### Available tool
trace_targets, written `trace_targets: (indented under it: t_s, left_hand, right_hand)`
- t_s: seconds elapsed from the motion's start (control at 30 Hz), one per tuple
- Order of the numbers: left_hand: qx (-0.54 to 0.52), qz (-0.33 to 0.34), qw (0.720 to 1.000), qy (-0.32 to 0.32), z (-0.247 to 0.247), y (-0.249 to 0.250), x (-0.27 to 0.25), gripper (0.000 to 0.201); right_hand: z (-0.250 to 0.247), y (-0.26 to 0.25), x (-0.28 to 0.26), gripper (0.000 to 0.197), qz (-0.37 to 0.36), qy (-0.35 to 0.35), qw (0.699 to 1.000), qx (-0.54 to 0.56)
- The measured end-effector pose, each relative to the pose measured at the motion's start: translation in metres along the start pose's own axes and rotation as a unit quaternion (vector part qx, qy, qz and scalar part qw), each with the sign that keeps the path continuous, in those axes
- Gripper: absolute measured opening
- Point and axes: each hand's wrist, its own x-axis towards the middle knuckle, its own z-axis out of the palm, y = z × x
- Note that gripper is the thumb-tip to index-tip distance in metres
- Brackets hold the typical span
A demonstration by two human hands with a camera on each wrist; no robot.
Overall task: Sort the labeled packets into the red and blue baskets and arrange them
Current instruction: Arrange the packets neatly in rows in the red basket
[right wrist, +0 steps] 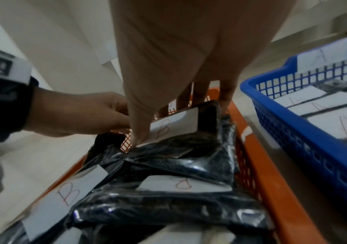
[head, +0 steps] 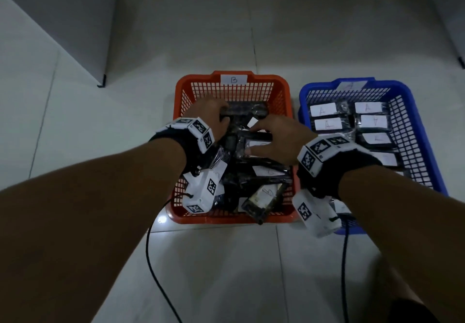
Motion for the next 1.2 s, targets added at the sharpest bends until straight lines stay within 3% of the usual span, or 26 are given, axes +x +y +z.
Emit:
trace_targets:
  t_s: [0.13, 0.27, 0.37, 0.43, 0.53, 0.6, 0.77, 0.83, 0.9, 0.97, 1.07, 1.13, 1.2]
  left_hand:
    - [0.039, -0.018, 0.996, 0.073, 0.001, -0.008, 0.013, 0.036]
    - [0.084, -0.149, 0.968, 0.182, 0.001, -0.008, 0.011, 0.054]
    - [-0.001, -0.26, 0.956, 0.138, 0.001, -0.012, 0.008, 0.068]
    - [-0.055, -0.295, 0.948, 0.103, 0.0, -0.017, 0.008, 0.058]
    - [-0.039, -0.325, 0.94, 0.093, 0.001, -0.027, 0.003, 0.028]
    - [-0.029, -0.314, 0.943, 0.104, 0.002, -0.033, 0.001, 0.016]
    - [-0.031, -0.306, 0.945, 0.112, 0.002, -0.03, -0.003, 0.021]
    - [0.007, -0.233, 0.961, 0.151, 0.002, -0.023, 0.0, 0.039]
    - [0.054, -0.131, 0.975, 0.172, 0.003, -0.015, 0.011, 0.038]
    - [0.048, -0.05, 0.994, 0.082, 0.008, -0.011, 0.03, 0.022]
    - [0.076, -0.015, 0.992, -0.095, 0.015, -0.004, 0.055, 0.016]
    - [0.103, -0.005, 0.986, -0.132, 0.019, -0.002, 0.067, 0.014]
    - [0.132, 0.004, 0.982, -0.132, 0.024, 0.0, 0.076, 0.027]
  right_hand:
    - [0.002, 0.01, -0.006, 0.068, -0.036, 0.005, 0.998, -0.044]
    - [0.0, 0.014, 0.001, 0.054, -0.036, 0.078, 0.993, 0.078]
    - [-0.009, 0.009, 0.02, 0.059, -0.035, 0.136, 0.984, 0.107]
    - [-0.014, 0.004, 0.037, 0.067, -0.017, 0.136, 0.986, 0.1]
    - [-0.015, -0.001, 0.07, 0.066, 0.013, 0.073, 0.988, 0.137]
    - [-0.017, -0.005, 0.091, 0.061, 0.019, 0.032, 0.992, 0.12]
    - [-0.013, -0.021, 0.123, 0.055, -0.009, -0.056, 0.998, 0.021]
    - [-0.012, -0.019, 0.122, 0.049, -0.019, -0.032, 0.998, 0.053]
    - [-0.016, -0.01, 0.115, 0.05, -0.022, 0.024, 0.995, 0.098]
    - [-0.024, 0.005, 0.105, 0.05, -0.027, 0.066, 0.993, 0.089]
    - [-0.032, 0.03, 0.089, 0.05, -0.036, 0.124, 0.99, 0.05]
    - [-0.032, 0.047, 0.081, 0.053, -0.023, 0.176, 0.982, 0.068]
    - [-0.031, 0.062, 0.074, 0.053, 0.001, 0.221, 0.971, 0.093]
